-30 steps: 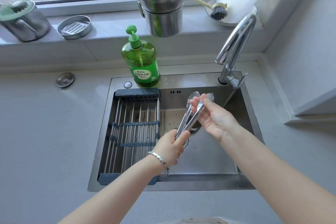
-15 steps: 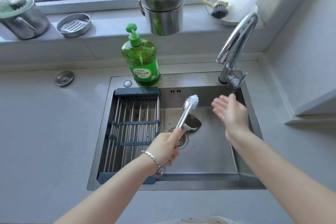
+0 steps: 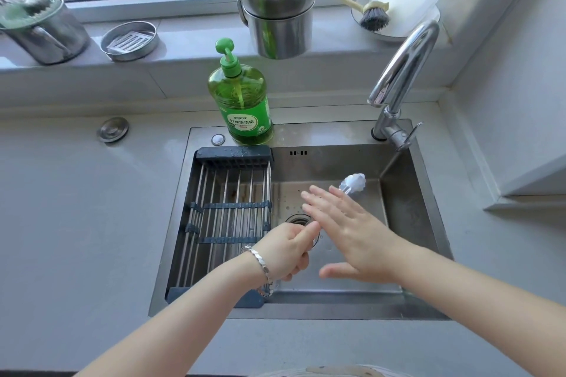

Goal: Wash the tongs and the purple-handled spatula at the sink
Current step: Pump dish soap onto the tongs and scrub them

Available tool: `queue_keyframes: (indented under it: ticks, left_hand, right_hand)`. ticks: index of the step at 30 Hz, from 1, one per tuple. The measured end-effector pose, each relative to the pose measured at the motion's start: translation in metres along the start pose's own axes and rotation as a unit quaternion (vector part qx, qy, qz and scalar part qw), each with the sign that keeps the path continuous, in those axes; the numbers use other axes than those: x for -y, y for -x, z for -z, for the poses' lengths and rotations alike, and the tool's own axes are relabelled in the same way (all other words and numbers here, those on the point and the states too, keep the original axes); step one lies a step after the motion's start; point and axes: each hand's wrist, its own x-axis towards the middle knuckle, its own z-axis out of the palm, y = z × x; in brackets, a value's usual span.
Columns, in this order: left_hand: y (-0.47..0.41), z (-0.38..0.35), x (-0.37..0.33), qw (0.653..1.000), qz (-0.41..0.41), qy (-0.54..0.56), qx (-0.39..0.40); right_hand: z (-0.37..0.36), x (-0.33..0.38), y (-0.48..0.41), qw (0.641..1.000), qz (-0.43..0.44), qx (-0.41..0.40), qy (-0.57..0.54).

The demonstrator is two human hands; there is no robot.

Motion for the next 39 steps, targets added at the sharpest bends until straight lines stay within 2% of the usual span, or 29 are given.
queue_keyframes:
  ticks: [1,4,5,9,11,14,17,19,23,24,25,27,33,36,39]
  left_hand:
    - [0.0,0.0,0.0,1.0,-0.001,0.002,0.001]
    - [0.0,0.0,0.0,1.0,0.001,0.009,0.006]
    - [0.0,-0.001,0.0,1.0,0.001,0.01,0.008]
    - [-0.002,-0.001,0.002,1.0,0.006,0.012,0.01]
    - [-0.006,0.006,0.002,0.999,0.03,0.012,0.0]
    - [-0.013,0.021,0.002,0.996,0.087,0.013,-0.016]
    - [-0.024,0.039,0.001,0.991,0.114,0.029,-0.066]
    - [-0.033,0.052,-0.003,0.985,0.118,0.089,-0.09]
    - [-0.047,0.077,-0.008,0.966,0.116,0.19,-0.128]
    - [-0.05,0.081,-0.008,0.963,0.116,0.204,-0.134]
    - [-0.052,0.084,-0.007,0.961,0.115,0.213,-0.136]
    - [-0.059,0.088,-0.003,0.96,0.118,0.212,-0.143]
    - [-0.08,0.105,0.004,0.946,0.169,0.231,-0.151]
    - [-0.083,0.11,0.004,0.957,0.138,0.203,-0.154]
    - [-0.09,0.113,0.006,0.972,0.094,0.143,-0.16]
  right_hand:
    - [0.001,-0.002,0.001,1.0,0.004,0.007,0.008]
    - [0.01,-0.019,0.006,0.996,-0.084,0.004,-0.01]
    - [0.009,-0.018,0.006,0.997,-0.082,0.004,-0.013]
    - [0.002,-0.001,0.008,0.999,0.025,0.042,0.02]
    - [0.008,-0.015,0.0,0.997,-0.029,0.071,-0.003]
    - [0.018,-0.035,-0.021,0.975,-0.164,0.058,-0.135]
    - [0.04,-0.04,-0.063,0.939,-0.245,-0.007,-0.24]
    - [0.06,-0.04,-0.106,0.889,-0.284,-0.04,-0.357]
    - [0.093,-0.042,-0.189,0.676,-0.384,-0.049,-0.627]
    - [0.099,-0.041,-0.206,0.629,-0.397,-0.031,-0.668]
    - [0.102,-0.04,-0.221,0.598,-0.406,-0.008,-0.691]
    - [0.103,-0.038,-0.247,0.574,-0.416,0.023,-0.704]
    - [0.104,-0.042,-0.299,0.535,-0.432,0.029,-0.726]
    - [0.106,-0.046,-0.308,0.542,-0.443,0.038,-0.713]
    - [0.108,-0.051,-0.313,0.534,-0.447,0.048,-0.716]
